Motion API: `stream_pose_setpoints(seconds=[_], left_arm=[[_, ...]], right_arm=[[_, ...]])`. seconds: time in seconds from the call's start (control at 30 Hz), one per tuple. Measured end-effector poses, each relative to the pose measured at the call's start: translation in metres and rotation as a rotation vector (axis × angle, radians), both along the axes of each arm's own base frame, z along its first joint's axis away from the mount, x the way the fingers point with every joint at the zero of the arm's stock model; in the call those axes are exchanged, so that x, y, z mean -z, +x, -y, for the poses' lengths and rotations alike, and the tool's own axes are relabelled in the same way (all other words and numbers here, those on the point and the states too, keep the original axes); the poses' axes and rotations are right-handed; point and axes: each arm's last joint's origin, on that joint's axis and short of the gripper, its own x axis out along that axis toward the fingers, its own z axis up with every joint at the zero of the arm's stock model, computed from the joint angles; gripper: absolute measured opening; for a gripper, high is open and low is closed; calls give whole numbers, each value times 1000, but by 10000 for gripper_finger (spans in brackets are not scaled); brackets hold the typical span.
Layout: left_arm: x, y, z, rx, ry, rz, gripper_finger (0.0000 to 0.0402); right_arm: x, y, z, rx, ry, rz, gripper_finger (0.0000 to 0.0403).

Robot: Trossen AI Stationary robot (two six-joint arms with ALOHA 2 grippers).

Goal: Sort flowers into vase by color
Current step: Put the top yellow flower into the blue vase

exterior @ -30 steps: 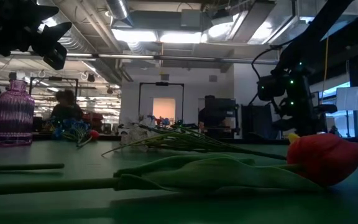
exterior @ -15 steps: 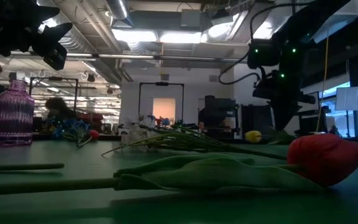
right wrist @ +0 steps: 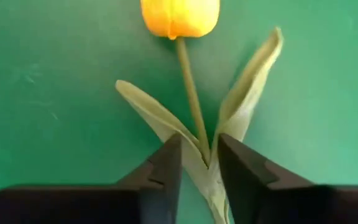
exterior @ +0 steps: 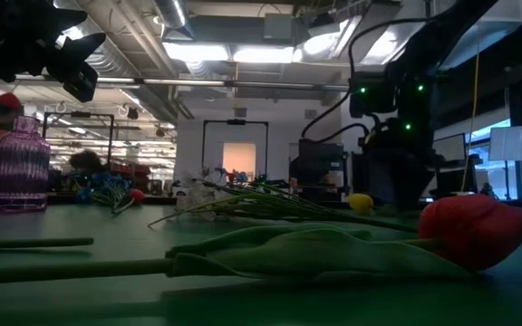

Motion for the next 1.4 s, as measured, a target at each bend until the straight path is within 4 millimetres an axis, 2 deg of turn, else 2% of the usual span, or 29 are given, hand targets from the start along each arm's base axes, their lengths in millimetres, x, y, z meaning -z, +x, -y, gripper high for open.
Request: stream_pose_setpoints(seconds=[0.1,0.23,0.37,0.47,0.57,0.7,0.83,0.93,1.1,1.23,1.4], left_arm=[[0,0,0,0,0,0,133],[0,0,0,0,0,0,133],[0,0,0,0,0,0,133],[0,0,0,0,0,0,133],[0,0,0,0,0,0,133],[0,0,0,0,0,-1,133],[0,0,0,0,0,-1,133],[0,0,0,0,0,-1,133],[0,0,0,0,0,0,133],[0,0,0,0,0,-1,133],[0,0,0,0,0,-1,133]], right_arm=[[4,5,4,5,-55,12,138],[8,9,5,-10,-80,9,132],[10,10,5,-32,-64,13,91],[10,12,6,-3,-94,25,44],[8,19,11,29,-146,115,9],[-15,35,9,-2,-141,381,15],[-63,41,0,-84,-187,699,5],[-101,28,-13,-170,-229,852,7],[-152,-18,-43,-266,-260,983,5],[-174,-63,-64,-267,-308,1001,3],[-189,-118,-77,-209,-443,1029,3]])
